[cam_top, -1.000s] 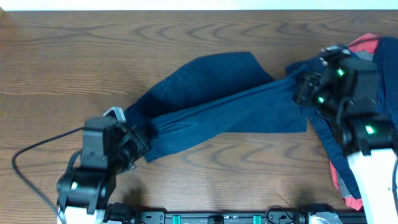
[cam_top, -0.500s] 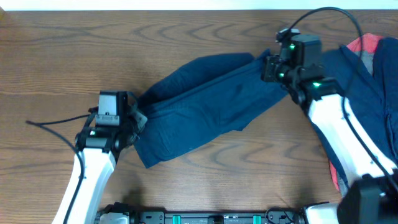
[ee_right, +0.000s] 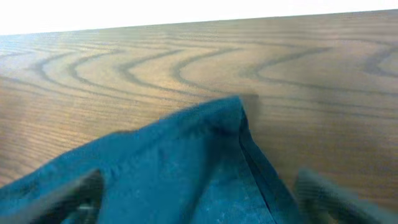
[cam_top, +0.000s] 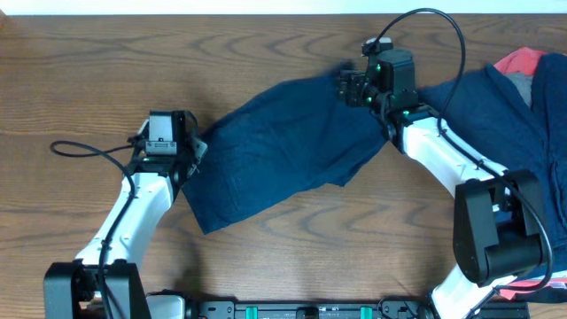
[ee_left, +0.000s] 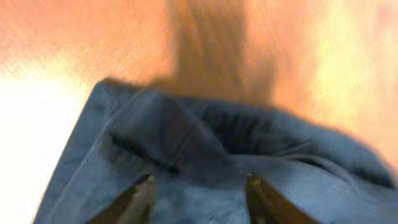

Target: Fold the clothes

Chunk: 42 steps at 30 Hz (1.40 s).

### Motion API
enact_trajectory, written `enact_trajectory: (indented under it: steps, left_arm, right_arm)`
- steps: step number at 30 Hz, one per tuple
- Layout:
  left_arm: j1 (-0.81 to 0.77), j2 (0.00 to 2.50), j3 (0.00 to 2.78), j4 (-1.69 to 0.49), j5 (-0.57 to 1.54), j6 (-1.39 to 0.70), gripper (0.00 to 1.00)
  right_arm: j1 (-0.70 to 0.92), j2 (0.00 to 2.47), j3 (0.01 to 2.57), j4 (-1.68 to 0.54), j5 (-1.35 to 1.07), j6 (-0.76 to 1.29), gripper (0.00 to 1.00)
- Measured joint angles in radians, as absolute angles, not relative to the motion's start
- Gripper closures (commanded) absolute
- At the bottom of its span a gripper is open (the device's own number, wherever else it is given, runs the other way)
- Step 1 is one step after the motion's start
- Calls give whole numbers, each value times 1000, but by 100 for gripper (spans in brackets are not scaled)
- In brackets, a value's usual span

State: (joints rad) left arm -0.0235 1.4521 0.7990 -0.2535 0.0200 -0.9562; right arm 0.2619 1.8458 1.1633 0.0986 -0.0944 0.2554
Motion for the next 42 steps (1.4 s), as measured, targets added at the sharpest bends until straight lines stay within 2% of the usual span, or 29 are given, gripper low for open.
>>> enact_trajectory:
  steps: [4,6,7,9,11,14,20,26,32,34,36,39,40,42]
  left_arm:
    - [37,1405,799,-229,36,-938,45]
    - [72,1365,799,-251,55,-926,45]
    - [88,1343,799,-278,68,-919,45]
    - [105,1303,800,-356,84,-912,43]
    - [109,1284,801,-459,101,-905,40]
    - [109,1296,796,-566,113,-900,39]
    - [109,1370,759,-597,128,-886,34]
    - [109,1472,747,-548,161,-789,12]
    - [109,1558,753,-471,226,-680,12]
    - [109,1564,757,-461,246,-657,22]
    - [110,1576,760,-430,290,-630,44]
    - [110,1602,760,-398,359,-588,86]
    - [110,1608,759,-399,374,-579,94]
    - [110,1613,758,-399,399,-560,94]
  right_arm:
    - [256,1826,1164,54,-97,255,2]
    - [242,1801,1165,-18,-98,253,11]
    - [235,1787,1166,-59,-97,253,16]
    - [214,1759,1169,-144,-97,257,36]
    - [205,1745,1172,-233,-96,262,52]
    - [202,1757,1175,-335,-96,257,71]
    - [202,1888,1178,-509,-83,265,64]
    - [202,1941,1198,-633,1,328,62]
    - [201,1930,1195,-648,34,365,53]
    - [201,1907,1188,-652,43,368,51]
    - [201,1867,1182,-649,46,369,51]
    - [201,1763,1180,-614,38,357,53]
    - [201,1726,1180,-605,28,350,53]
    - [201,1658,1181,-592,0,332,53]
